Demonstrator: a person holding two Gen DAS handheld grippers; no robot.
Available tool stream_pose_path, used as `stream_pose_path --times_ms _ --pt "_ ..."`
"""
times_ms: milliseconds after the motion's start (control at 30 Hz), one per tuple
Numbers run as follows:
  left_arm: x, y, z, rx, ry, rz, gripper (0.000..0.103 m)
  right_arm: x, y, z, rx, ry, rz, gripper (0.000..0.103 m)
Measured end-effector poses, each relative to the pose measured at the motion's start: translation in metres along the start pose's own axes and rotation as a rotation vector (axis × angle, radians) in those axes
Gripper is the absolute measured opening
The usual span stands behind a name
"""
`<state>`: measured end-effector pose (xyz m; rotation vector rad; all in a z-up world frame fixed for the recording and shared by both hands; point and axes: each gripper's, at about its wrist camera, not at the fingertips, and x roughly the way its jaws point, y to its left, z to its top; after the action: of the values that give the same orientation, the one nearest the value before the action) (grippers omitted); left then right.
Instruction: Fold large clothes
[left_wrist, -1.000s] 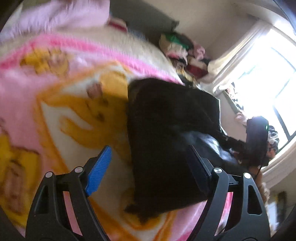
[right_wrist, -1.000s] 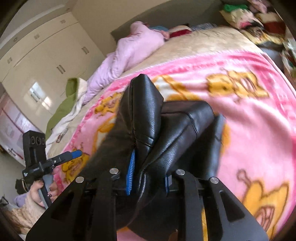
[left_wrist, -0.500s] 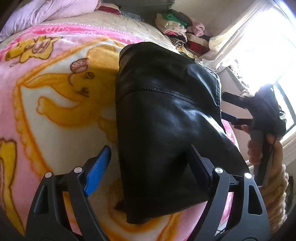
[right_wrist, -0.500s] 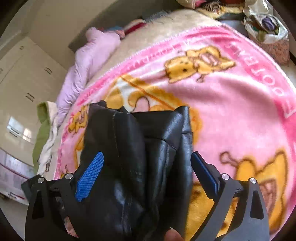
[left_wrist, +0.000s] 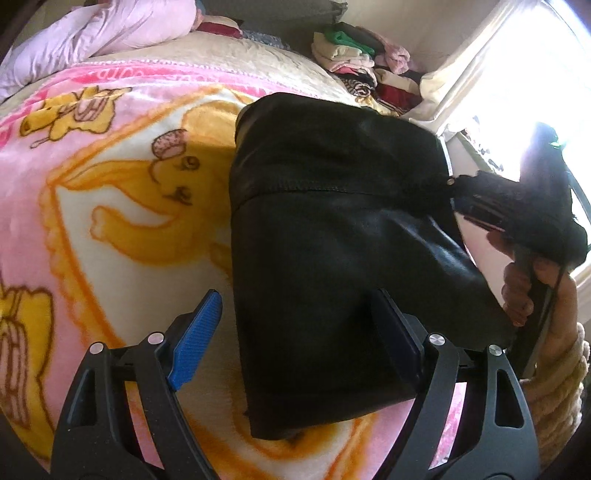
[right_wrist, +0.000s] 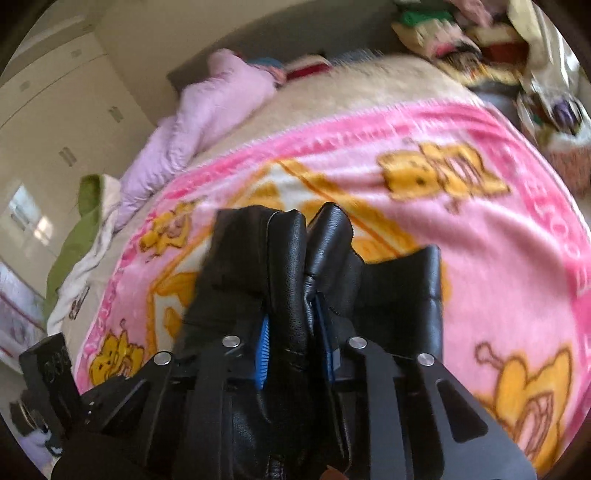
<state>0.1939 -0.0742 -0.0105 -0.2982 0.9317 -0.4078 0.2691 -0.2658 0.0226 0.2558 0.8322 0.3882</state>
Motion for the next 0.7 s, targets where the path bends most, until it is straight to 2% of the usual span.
stream_pose_path --times_ms 200,333,467,700 --pt "-0.013 0.006 0.004 -0.026 -0.019 -0.030 0.081 -0.030 0.024 0.013 -0.106 -0.078 0.054 0.017" --pt "-0.015 0.005 0.006 -0.031 -0.015 -0.044 0.081 -0.049 0.008 0.019 -0.092 -0.126 0.064 0.017" --pt "-0.003 0.000 0.010 -0.033 0.013 -0.062 0.081 -0.048 -0.031 0.013 -0.003 -0.132 0.067 0.017" --pt "0.020 -0.014 0.009 -0.016 0.069 -0.087 0.082 -0.018 -0.093 -0.017 0.189 -0.073 0.089 0.017"
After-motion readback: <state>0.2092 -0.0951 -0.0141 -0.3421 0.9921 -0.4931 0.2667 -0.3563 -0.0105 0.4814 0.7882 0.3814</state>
